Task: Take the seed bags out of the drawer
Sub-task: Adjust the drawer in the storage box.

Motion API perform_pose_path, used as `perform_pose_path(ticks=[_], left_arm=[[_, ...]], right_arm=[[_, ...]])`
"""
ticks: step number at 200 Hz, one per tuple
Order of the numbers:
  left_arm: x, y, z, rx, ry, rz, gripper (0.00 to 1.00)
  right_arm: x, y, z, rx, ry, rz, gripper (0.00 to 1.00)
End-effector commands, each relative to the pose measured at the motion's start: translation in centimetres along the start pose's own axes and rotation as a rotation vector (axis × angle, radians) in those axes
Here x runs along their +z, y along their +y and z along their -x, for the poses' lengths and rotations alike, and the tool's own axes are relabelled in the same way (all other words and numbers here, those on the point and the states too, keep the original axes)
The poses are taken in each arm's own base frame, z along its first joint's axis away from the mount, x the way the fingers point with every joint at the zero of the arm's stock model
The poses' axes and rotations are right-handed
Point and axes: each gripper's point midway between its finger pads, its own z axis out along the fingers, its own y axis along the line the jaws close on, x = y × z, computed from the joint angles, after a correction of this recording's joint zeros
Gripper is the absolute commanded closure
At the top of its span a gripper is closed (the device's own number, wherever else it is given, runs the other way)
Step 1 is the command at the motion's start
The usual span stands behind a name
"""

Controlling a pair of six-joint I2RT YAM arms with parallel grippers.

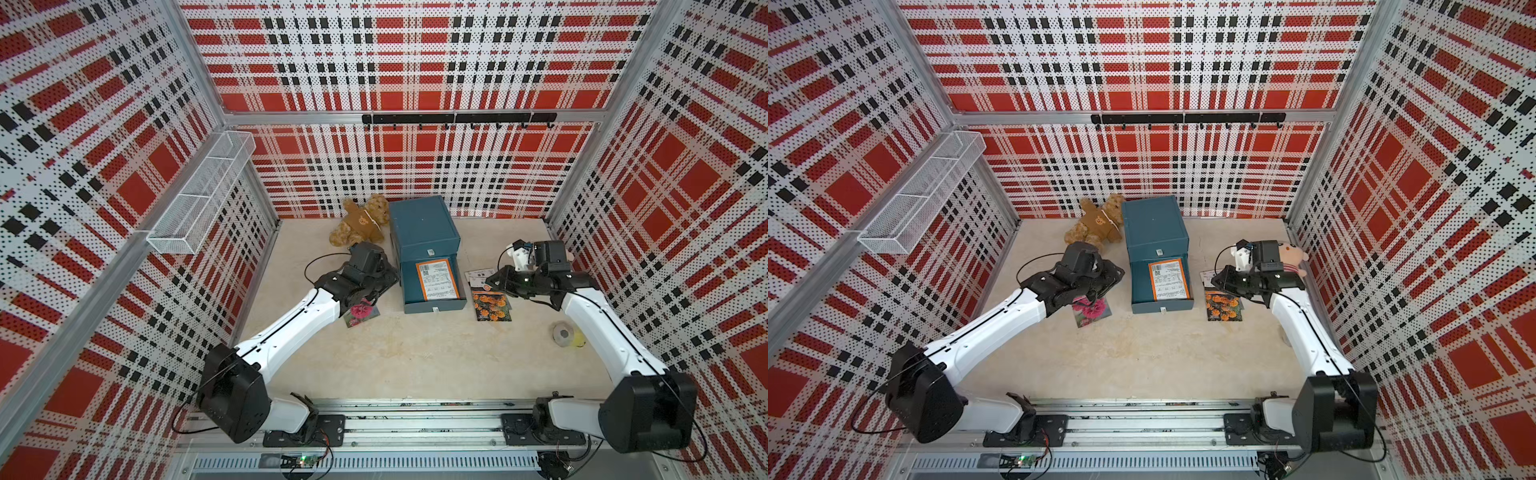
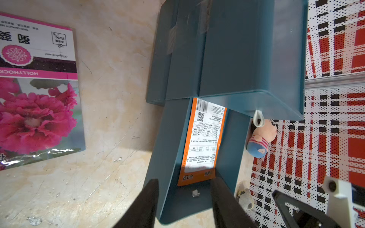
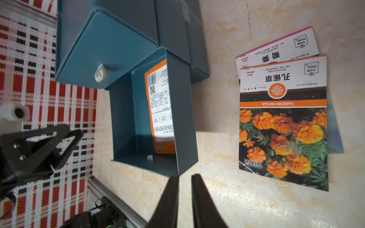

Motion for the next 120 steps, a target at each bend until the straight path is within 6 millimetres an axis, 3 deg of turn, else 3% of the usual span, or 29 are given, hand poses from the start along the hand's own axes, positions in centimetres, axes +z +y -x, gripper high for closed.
perform_pose_path(ticks=[1,24,51,85,120], left_arm=[[-0.6,-0.5,0.4,-0.003,-0.022,-0.013,0.52],[-0.2,-0.3,-0.1,-0.001,-0.015,0.000,0.52],[0.4,-0.1,-0.8,-0.002,-0.007,0.016,0.52],[0.8,-0.5,-1.1,-0.004,-0.007,0.012,0.52],[1.0,-0.6,-1.1,-0.013,-0.013,0.011,0.52]], right_arm=[[0.5,0.8,-3.8,-0.027,0.079,0.050,0.89],[1.7,1.2,-6.8,-0.035,0.137,0.071,0.91],[3.0,0.6,-8.3,-0.002,0.177,0.089,0.92],[4.9,0.1,-8.6,0.000,0.224,0.090,0.92],[6.5,0.2,-7.6,0.006,0.237,0.108,0.93]])
